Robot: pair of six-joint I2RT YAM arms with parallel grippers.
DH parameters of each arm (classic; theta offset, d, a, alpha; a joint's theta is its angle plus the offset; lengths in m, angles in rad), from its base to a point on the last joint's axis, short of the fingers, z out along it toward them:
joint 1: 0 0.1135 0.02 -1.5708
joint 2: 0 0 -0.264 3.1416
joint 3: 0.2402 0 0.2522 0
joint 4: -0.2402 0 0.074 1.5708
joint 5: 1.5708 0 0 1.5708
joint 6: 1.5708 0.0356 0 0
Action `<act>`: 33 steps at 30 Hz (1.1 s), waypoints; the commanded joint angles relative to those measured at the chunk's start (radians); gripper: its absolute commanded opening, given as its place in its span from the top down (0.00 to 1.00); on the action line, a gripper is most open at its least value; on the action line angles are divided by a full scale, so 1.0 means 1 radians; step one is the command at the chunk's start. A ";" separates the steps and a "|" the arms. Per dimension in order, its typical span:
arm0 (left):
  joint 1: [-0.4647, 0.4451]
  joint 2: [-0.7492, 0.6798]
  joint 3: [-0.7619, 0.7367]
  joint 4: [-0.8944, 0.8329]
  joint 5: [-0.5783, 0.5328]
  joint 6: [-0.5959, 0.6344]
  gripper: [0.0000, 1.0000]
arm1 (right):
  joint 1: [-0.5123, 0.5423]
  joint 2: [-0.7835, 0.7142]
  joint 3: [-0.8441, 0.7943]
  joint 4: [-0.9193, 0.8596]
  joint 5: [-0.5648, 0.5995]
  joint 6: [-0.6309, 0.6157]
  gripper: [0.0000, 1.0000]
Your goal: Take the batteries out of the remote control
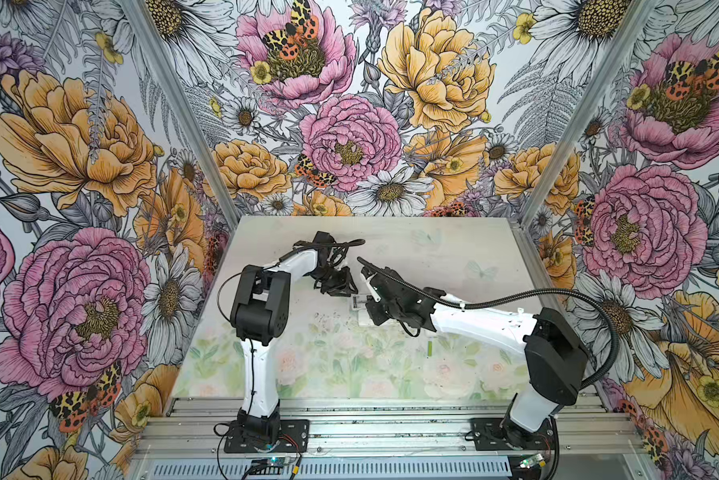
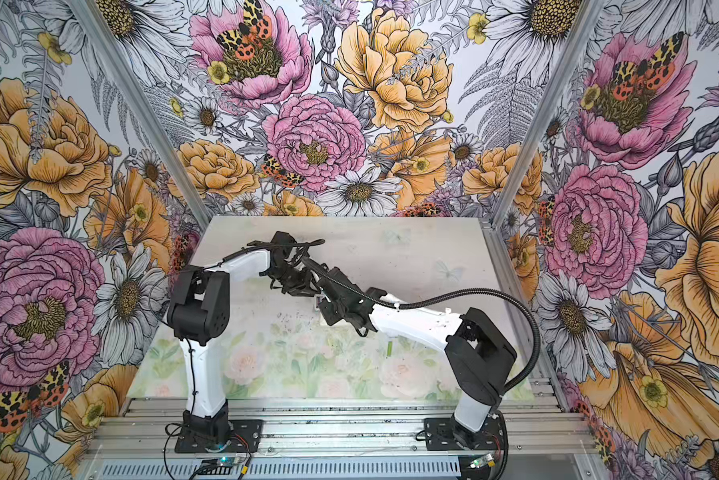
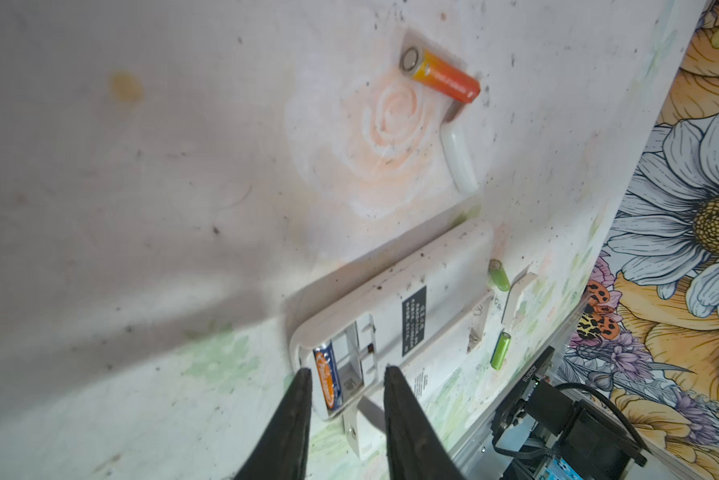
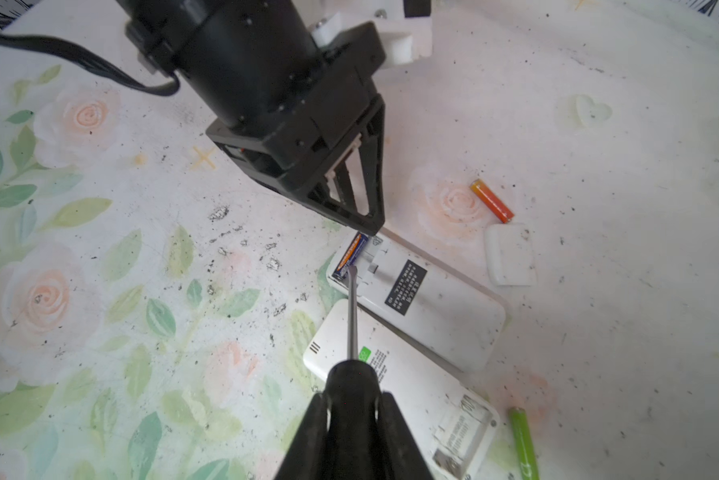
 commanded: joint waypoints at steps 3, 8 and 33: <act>0.004 -0.040 -0.067 0.064 0.070 -0.041 0.67 | -0.014 -0.046 0.058 -0.147 0.038 0.045 1.00; -0.002 -0.064 -0.111 0.064 0.065 -0.009 0.64 | -0.016 -0.075 0.069 -0.187 0.063 0.090 1.00; -0.216 0.090 0.367 -0.119 -0.218 0.485 0.16 | -0.071 -0.359 -0.038 -0.235 0.227 0.238 1.00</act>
